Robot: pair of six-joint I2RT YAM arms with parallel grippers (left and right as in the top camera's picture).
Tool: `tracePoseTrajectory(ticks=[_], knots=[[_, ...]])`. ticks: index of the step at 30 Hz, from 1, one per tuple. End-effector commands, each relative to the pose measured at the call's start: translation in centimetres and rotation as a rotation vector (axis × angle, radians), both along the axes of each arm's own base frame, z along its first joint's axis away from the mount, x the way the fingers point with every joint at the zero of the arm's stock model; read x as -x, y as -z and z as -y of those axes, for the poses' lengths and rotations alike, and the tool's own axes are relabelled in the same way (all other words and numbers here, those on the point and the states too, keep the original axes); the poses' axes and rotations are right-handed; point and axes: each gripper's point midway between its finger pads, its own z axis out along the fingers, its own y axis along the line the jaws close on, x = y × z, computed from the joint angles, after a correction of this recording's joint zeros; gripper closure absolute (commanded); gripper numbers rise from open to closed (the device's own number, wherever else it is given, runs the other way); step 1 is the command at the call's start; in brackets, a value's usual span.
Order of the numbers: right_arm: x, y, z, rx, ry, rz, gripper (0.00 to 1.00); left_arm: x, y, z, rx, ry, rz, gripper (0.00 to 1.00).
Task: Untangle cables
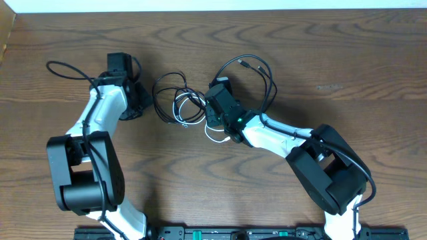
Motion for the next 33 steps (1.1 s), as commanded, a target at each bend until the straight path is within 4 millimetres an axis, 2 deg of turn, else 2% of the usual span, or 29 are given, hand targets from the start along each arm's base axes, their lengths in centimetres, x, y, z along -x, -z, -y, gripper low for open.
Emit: tracePoseTrajectory(ticks=[1,4,6,8,9,15,18,22,23,25,26,28,29,33], knots=[[0.1,1.4,0.5,0.003,-0.007,-0.039,0.99,-1.1,-2.2,7.3,0.299,0.388,0.145,0.38],[0.1,1.4,0.4,-0.023,-0.021,-0.059,0.99,-1.1,-2.8,9.2,0.340,0.478,0.180,0.33],[0.8,1.4,-0.6,-0.078,-0.073,-0.101,0.99,-1.0,-2.9,10.0,0.336,0.507,0.182,0.30],[0.8,1.3,-0.6,-0.077,-0.072,-0.099,0.92,-1.2,-3.0,10.5,0.334,0.520,0.190,0.29],[0.7,1.3,-0.5,-0.075,-0.068,-0.097,0.83,-1.2,-2.9,10.7,0.323,0.524,0.191,0.30],[0.7,1.3,-0.6,-0.076,-0.069,-0.094,0.63,-1.5,-1.2,8.6,0.134,0.366,0.110,0.30],[0.7,1.3,-0.6,-0.076,-0.069,-0.095,0.57,-1.4,-0.5,8.7,0.075,0.366,0.089,0.31],[0.8,1.4,-0.5,-0.074,-0.070,-0.100,0.68,-1.3,-0.1,9.4,0.045,0.386,0.080,0.35],[1.0,1.4,-0.7,-0.083,-0.080,-0.108,0.74,-1.4,-0.1,9.6,0.044,0.389,0.082,0.39],[1.7,1.3,-1.5,-0.119,-0.122,-0.142,0.83,-1.4,0.0,9.5,0.031,0.387,0.081,0.52],[2.3,1.2,-2.1,-0.145,-0.152,-0.165,0.85,-1.4,0.0,9.1,0.013,0.381,0.079,0.63],[3.7,1.0,-3.4,-0.197,-0.218,-0.211,0.90,-1.6,0.1,7.9,-0.052,0.357,0.072,0.77],[4.5,0.8,-4.0,-0.216,-0.249,-0.229,0.95,-1.5,0.2,6.7,-0.111,0.314,0.056,0.86],[4.5,0.7,-4.4,-0.183,-0.290,-0.180,0.99,-1.1,0.3,4.7,-0.202,0.226,0.026,0.89]])
